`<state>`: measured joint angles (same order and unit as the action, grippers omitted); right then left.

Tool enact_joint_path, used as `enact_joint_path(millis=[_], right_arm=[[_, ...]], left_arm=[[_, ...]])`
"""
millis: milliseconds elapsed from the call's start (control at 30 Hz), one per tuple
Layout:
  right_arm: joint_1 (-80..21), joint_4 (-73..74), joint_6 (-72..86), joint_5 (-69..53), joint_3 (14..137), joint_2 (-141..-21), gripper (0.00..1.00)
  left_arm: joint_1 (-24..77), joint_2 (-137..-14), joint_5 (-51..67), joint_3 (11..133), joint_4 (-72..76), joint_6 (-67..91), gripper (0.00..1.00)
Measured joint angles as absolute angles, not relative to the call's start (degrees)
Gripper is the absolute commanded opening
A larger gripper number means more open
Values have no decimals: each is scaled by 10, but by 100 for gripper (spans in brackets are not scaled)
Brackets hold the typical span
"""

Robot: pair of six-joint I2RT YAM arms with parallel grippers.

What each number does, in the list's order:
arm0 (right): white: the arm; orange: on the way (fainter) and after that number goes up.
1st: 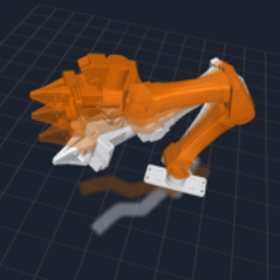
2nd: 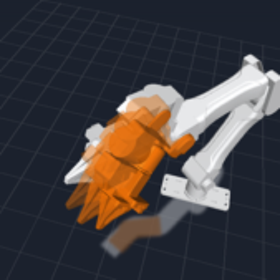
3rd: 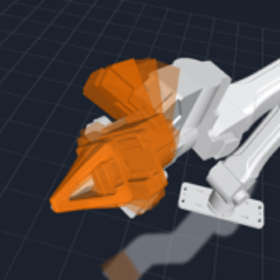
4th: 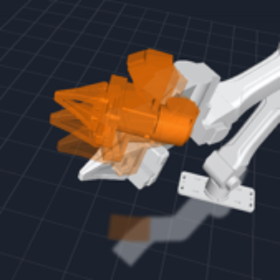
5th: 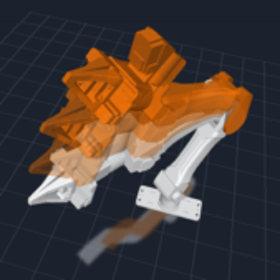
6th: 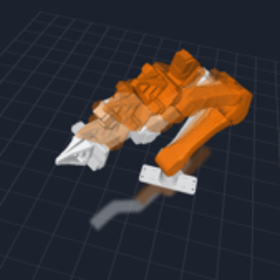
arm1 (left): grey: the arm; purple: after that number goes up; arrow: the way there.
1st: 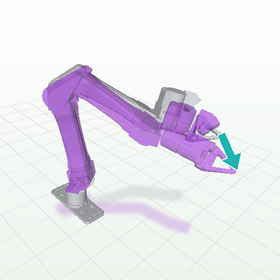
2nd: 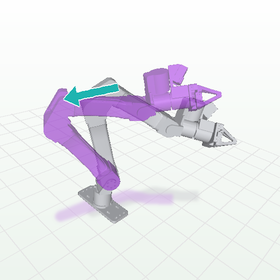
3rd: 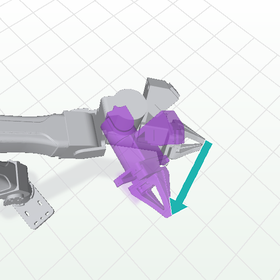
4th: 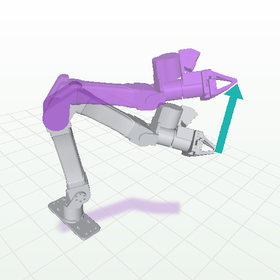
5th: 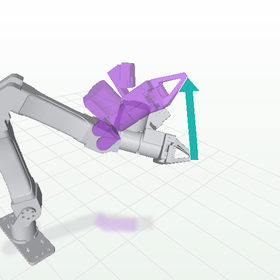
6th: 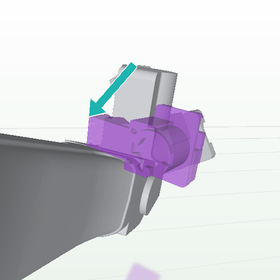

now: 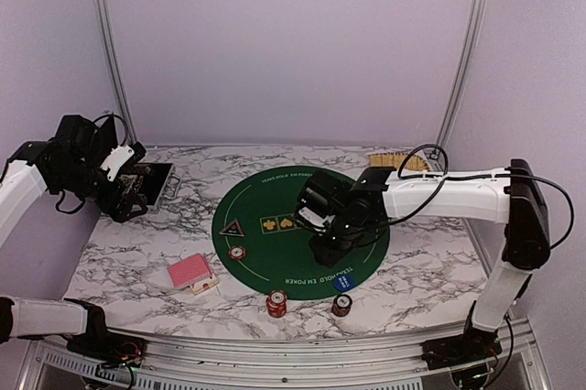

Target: Distribute texas hold em gaming equipment

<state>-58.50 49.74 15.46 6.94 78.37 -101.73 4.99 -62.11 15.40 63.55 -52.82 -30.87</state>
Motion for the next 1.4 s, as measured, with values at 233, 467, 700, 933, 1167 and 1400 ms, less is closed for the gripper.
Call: enact_joint_path(millis=[233, 467, 700, 933, 1167, 1400], right_arm=[[-451, 469, 159, 81, 665, -959, 0], [-405, 427, 160, 66, 609, -953, 0], [-397, 384, 158, 43, 598, -971, 0], [-393, 366, 158, 30, 588, -991, 2], [-393, 358, 158, 29, 582, -988, 46], [-392, 362, 161, 36, 582, -983, 70]], left_arm=[[50, -621, 154, 635, -528, -309, 99], [50, -621, 154, 636, -528, -309, 99], [50, -621, 154, 636, -528, -309, 99], [50, -621, 153, 636, -530, -310, 99], [50, -621, 151, 636, -531, -312, 99], [50, -621, 150, 636, -531, -312, 99]])
